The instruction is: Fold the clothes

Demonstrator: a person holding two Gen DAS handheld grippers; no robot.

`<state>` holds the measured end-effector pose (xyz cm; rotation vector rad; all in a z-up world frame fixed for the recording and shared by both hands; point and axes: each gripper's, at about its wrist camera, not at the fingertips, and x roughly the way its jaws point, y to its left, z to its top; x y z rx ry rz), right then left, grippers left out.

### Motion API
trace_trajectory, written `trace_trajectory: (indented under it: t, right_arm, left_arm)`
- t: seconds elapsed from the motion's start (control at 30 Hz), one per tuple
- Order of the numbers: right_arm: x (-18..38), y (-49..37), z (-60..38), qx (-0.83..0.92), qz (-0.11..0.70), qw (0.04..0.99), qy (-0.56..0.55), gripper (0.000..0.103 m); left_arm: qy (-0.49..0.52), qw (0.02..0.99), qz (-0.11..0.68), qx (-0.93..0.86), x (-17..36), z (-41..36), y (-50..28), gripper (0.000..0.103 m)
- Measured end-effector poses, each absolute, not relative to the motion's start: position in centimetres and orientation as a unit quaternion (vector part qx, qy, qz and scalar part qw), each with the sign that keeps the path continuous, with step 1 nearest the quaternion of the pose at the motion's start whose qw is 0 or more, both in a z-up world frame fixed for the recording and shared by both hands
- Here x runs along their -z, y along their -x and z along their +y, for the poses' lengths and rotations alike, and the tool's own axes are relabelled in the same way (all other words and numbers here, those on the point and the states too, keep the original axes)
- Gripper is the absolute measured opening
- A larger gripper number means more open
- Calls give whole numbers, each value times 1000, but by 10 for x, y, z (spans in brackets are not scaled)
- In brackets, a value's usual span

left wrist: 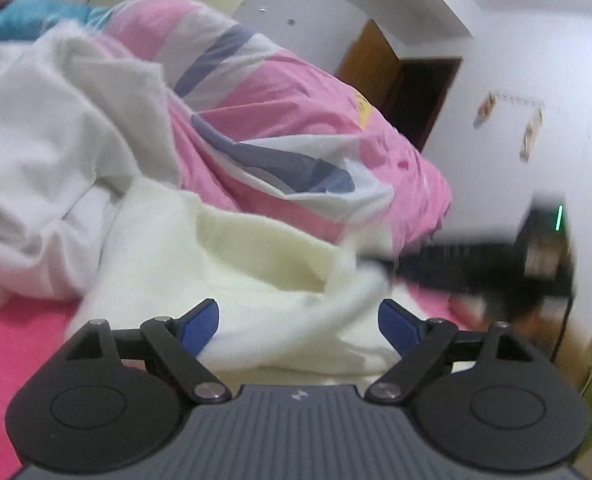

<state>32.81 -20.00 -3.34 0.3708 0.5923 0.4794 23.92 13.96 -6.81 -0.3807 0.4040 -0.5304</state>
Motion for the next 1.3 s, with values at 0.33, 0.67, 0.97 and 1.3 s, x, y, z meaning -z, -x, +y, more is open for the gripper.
trace_trajectory:
  t: [0.33,0.67,0.97,1.3]
  right_arm:
    - [101,-318,-249,-191,330,836,-395,49]
    - [102,-306,-231,-188,383,810,-403,50]
    - [75,-303,-209,-207,372,852,-305,9]
    - [14,-305,-245,-153,257,939,-168,8]
  left_arm:
    - [193,923,254,216,82,140,-254,88]
    - [170,927,267,203,83,134,-256,88]
    - [191,933,233,199,78,142,-249,88]
    - [196,939,213,185,73,145,-246,88]
